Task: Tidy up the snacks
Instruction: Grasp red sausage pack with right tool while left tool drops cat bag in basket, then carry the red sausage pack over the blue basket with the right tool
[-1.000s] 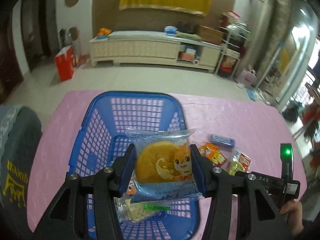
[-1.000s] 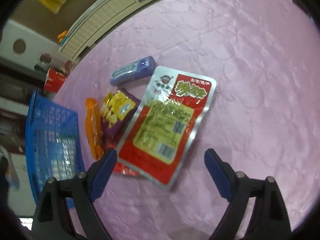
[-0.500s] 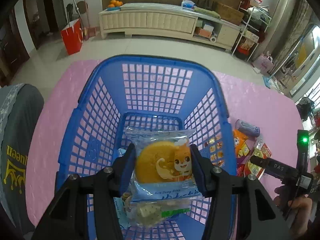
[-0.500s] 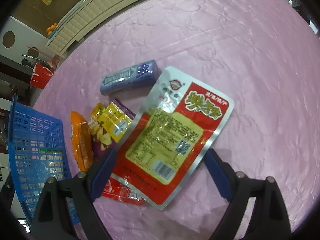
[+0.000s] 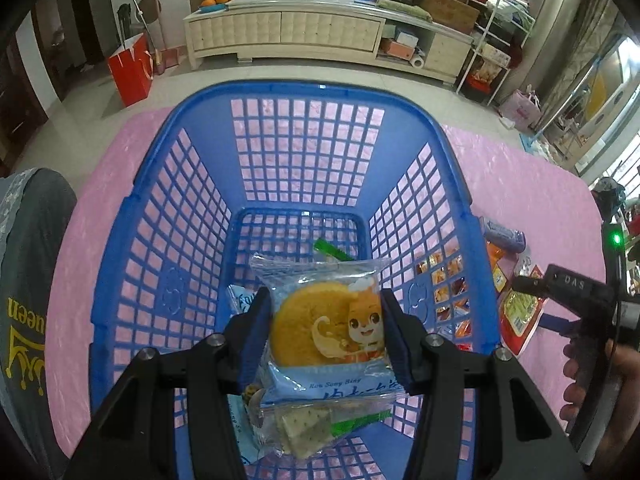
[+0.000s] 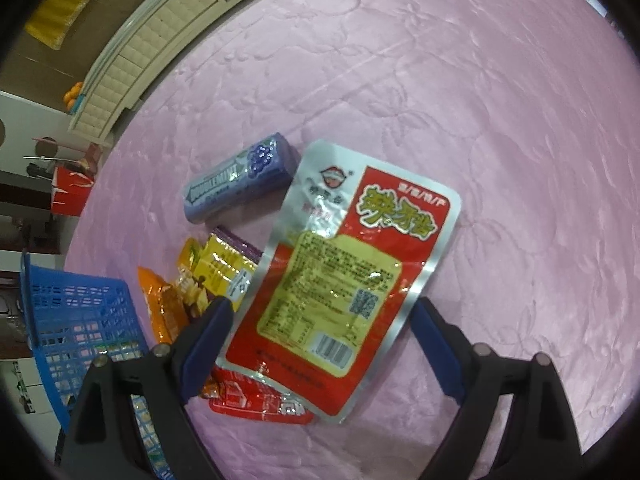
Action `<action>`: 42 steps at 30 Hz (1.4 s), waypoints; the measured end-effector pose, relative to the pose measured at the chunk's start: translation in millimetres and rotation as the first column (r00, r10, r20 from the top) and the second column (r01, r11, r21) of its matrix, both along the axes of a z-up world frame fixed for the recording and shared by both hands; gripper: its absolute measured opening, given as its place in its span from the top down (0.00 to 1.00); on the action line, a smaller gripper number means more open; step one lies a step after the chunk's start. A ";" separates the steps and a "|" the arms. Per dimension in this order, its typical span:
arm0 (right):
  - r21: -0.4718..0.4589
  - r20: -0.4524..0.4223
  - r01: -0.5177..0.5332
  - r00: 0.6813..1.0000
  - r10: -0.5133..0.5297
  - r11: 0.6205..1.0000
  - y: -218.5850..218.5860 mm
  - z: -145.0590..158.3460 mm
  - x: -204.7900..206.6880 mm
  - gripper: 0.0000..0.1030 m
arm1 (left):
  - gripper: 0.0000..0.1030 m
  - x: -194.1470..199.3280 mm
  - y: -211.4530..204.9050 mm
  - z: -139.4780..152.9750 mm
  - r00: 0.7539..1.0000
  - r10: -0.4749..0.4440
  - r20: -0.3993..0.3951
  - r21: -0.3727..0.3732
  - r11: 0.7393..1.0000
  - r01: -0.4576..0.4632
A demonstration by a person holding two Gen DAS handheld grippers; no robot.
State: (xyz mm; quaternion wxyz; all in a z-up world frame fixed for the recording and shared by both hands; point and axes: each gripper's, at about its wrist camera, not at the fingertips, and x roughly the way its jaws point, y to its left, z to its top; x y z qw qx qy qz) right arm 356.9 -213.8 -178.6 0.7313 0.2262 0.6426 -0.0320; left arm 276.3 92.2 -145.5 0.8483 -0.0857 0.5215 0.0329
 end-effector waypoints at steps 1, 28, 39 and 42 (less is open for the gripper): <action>-0.026 -0.010 -0.006 1.000 0.005 1.000 5.0 -1.1 2.2 0.06 | 0.51 0.0 0.4 -0.2 1.000 -0.005 0.001 -0.010 1.000 0.005; -0.136 0.126 -0.200 0.968 0.217 0.970 23.3 7.1 -33.0 0.78 | 0.43 -7.5 -5.4 10.4 1.000 -0.004 0.006 0.006 1.000 0.004; -0.150 0.289 -0.263 0.910 0.297 0.953 24.4 66.1 -77.9 0.81 | 0.43 -41.5 -27.9 50.2 0.993 -0.059 0.107 0.051 0.997 0.054; -0.132 0.329 -0.285 0.891 0.313 0.949 21.9 87.2 -91.9 0.97 | 0.43 -54.4 -28.9 63.8 0.989 -0.064 0.136 0.047 0.997 0.058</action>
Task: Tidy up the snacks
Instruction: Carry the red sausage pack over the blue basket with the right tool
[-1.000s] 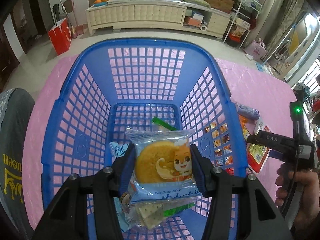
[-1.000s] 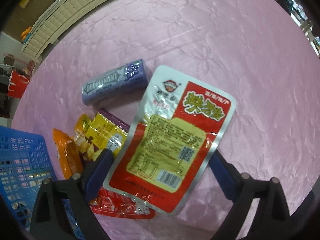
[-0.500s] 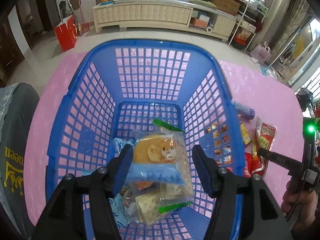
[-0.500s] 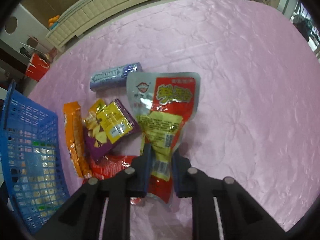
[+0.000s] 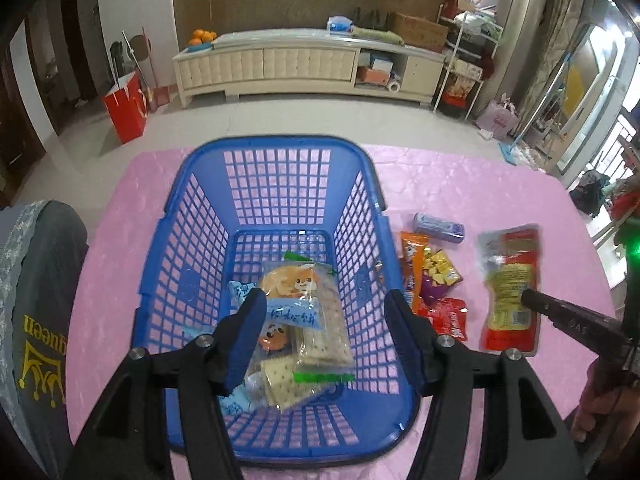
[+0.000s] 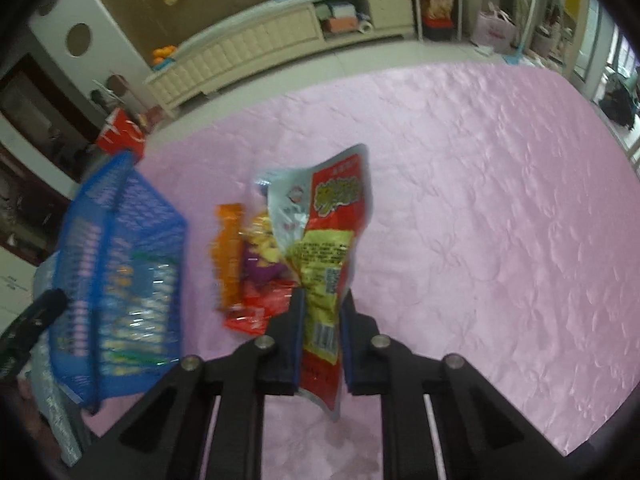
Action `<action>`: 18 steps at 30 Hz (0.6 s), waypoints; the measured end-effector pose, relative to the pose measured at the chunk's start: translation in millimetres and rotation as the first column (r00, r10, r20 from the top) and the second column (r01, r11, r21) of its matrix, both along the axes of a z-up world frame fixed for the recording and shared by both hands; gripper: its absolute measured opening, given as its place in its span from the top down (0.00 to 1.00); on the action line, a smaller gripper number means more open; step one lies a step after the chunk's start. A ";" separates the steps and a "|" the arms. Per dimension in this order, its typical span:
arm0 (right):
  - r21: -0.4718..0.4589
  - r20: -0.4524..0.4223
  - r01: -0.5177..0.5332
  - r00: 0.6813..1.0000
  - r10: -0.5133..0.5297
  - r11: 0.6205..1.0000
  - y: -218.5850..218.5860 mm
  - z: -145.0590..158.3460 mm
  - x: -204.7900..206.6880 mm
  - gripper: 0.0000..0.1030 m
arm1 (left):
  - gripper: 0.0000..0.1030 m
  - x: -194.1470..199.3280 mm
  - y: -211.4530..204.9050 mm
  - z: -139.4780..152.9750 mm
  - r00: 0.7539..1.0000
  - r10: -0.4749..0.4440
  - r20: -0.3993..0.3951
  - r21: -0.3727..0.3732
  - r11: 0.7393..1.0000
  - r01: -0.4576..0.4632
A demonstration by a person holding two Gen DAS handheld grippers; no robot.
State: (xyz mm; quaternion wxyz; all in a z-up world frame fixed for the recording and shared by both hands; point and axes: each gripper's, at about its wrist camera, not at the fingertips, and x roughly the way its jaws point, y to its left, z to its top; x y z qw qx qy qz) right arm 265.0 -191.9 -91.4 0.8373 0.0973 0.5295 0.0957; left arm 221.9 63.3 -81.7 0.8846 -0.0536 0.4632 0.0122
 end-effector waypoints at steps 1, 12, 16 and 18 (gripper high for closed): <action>0.011 0.012 -0.012 1.000 0.012 1.000 1.0 5.8 -2.3 0.97 | 0.43 -5.7 -0.1 5.1 1.000 -0.003 0.013 -0.001 1.000 0.003; 0.052 0.152 -0.123 0.982 0.113 0.991 35.4 63.9 -32.2 0.97 | 0.43 -52.9 15.3 36.1 0.996 0.022 0.083 0.009 1.000 -0.023; 0.073 0.185 -0.172 0.970 0.156 0.982 58.1 82.7 -40.7 0.97 | 0.43 -65.9 29.6 43.3 0.994 0.040 0.102 0.005 0.999 -0.040; 0.079 0.192 -0.193 0.966 0.175 0.978 69.0 85.8 -42.0 0.97 | 0.43 -70.5 36.0 44.2 0.993 0.048 0.107 0.006 0.999 -0.049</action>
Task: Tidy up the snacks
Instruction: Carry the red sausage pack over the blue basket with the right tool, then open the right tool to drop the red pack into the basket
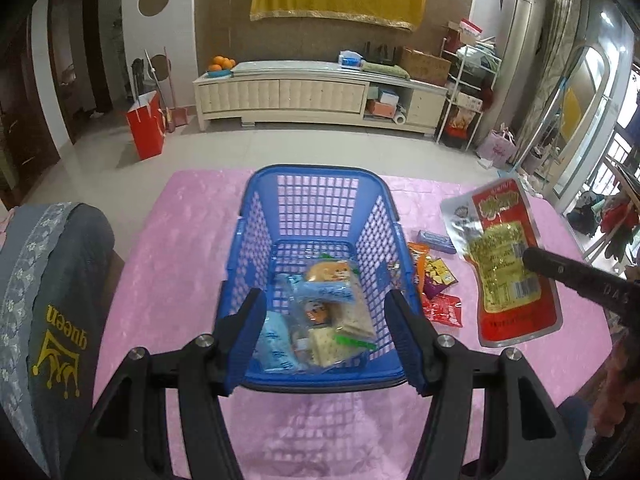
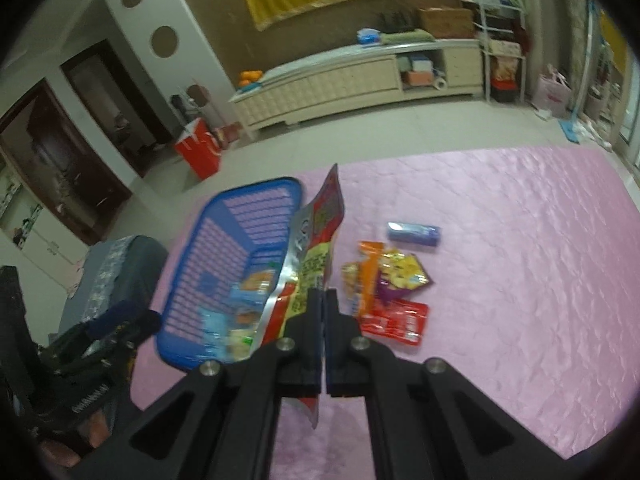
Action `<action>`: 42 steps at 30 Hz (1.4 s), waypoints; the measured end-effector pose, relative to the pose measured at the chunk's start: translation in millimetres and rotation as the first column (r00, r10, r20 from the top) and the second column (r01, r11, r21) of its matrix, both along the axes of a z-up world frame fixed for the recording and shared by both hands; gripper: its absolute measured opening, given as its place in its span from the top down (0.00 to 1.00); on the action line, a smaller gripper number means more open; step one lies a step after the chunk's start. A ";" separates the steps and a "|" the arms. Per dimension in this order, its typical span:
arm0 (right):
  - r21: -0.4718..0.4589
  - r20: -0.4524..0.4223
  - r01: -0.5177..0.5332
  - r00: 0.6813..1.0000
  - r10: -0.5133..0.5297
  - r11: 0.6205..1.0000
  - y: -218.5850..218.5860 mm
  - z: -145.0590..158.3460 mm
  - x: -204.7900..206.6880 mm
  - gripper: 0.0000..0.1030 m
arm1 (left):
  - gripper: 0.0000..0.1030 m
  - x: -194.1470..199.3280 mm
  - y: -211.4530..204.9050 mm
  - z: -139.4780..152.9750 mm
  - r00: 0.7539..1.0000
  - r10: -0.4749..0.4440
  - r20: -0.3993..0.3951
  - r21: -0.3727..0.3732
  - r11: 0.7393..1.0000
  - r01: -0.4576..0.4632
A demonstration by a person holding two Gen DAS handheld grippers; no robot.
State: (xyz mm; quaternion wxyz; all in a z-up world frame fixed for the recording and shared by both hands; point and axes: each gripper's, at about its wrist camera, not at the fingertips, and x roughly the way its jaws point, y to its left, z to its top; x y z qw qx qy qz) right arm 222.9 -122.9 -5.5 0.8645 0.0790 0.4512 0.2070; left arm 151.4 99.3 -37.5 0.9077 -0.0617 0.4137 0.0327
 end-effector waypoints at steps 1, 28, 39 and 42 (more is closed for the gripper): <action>0.002 0.003 -0.012 1.000 0.012 1.000 6.3 2.5 -1.3 0.97 | 0.43 -1.9 3.6 0.5 1.000 0.005 0.002 0.000 1.000 -0.005; -0.197 -0.031 -0.136 0.991 0.132 0.971 111.1 -35.8 54.9 0.97 | 0.43 33.7 61.9 -40.2 0.999 0.024 -0.030 -0.023 0.999 -0.025; -0.273 -0.034 -0.175 0.984 0.172 0.946 118.1 -55.0 59.5 0.96 | 0.43 39.4 60.5 -47.2 0.999 -0.005 -0.044 -0.038 0.999 0.003; -0.273 -0.023 -0.176 0.984 0.177 0.946 114.9 -49.7 54.2 0.82 | 0.43 35.5 57.9 -43.4 0.999 -0.007 -0.036 -0.038 0.999 0.005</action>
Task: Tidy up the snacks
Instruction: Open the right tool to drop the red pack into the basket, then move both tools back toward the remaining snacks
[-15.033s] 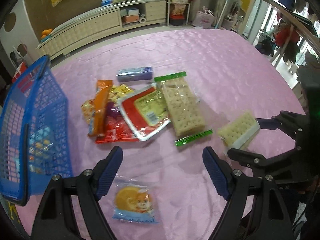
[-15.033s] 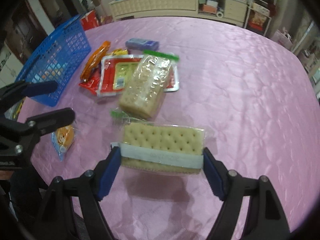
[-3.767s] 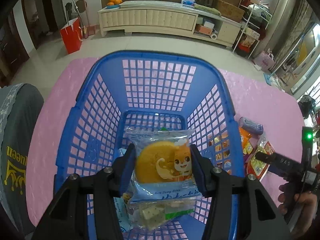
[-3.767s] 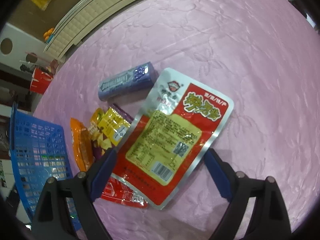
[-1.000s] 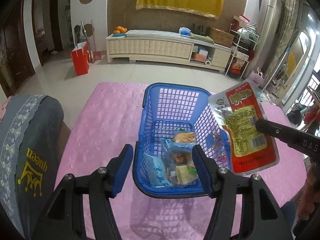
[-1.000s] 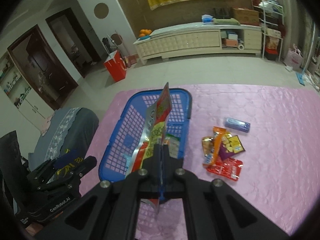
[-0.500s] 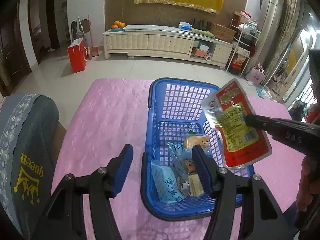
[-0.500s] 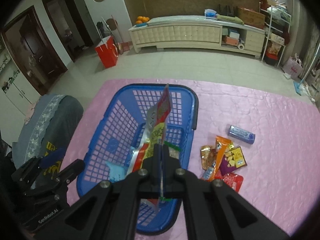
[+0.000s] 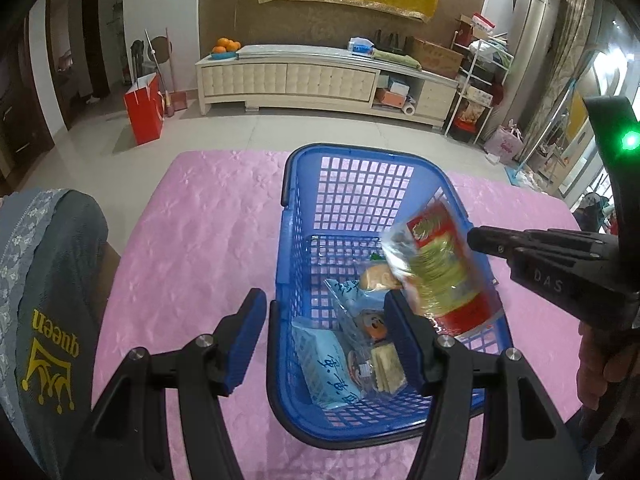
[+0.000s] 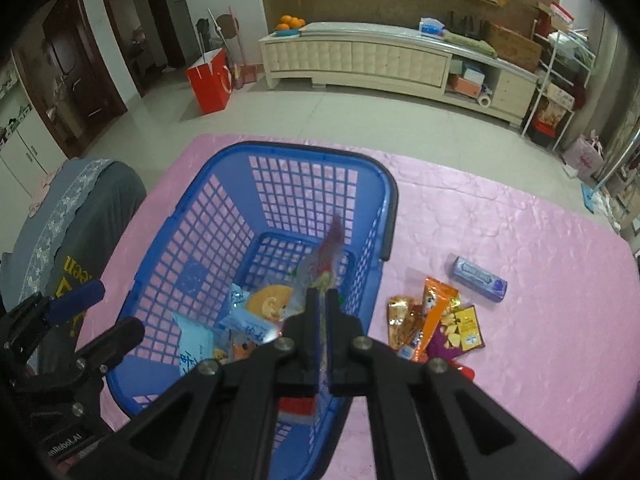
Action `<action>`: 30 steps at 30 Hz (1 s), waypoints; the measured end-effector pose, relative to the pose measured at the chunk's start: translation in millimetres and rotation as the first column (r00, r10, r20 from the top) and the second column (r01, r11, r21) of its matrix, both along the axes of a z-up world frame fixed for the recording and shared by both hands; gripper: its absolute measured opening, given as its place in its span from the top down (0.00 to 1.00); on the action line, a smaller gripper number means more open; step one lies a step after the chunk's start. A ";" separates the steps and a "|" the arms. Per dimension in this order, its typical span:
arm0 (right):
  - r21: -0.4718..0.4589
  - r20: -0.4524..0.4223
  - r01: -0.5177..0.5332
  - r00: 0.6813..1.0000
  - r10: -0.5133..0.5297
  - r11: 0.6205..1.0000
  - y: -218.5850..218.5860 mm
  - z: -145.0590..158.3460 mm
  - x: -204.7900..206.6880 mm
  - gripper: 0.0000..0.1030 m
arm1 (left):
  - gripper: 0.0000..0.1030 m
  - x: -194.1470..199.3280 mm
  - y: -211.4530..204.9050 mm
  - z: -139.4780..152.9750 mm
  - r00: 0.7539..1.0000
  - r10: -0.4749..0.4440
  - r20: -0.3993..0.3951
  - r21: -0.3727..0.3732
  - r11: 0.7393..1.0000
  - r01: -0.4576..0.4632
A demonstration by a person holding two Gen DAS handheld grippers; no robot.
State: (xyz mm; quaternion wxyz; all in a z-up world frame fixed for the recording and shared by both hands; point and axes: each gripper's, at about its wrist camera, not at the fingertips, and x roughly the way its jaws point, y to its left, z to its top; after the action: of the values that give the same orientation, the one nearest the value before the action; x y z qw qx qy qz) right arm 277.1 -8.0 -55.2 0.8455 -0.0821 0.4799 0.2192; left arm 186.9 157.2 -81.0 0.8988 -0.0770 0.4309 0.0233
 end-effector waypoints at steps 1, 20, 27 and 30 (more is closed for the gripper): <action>0.002 0.006 0.000 1.000 0.000 1.000 -2.1 3.1 -2.2 0.74 | 0.43 -1.3 -0.8 1.2 1.000 0.000 0.002 -0.001 1.000 0.000; 0.123 0.076 0.071 0.994 -0.080 0.990 -74.2 68.9 -38.6 0.24 | 0.38 -36.6 -51.1 48.4 0.994 -0.054 0.094 0.043 0.998 0.051; 0.137 0.109 0.092 0.988 -0.107 0.986 -113.5 78.2 -57.9 0.21 | 0.26 -43.3 -92.5 53.3 0.988 -0.110 0.105 0.051 0.993 0.105; 0.138 0.130 0.108 0.983 -0.126 0.985 -134.0 79.7 -66.4 0.19 | 0.21 -43.4 -116.3 50.2 0.986 -0.139 0.091 0.069 0.989 0.133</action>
State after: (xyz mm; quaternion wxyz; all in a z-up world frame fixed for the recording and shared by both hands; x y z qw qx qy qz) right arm 210.7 -142.0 24.5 0.8918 -0.0134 0.4086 0.1938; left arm 143.5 40.9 -30.8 0.9198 -0.0201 0.3908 -0.0284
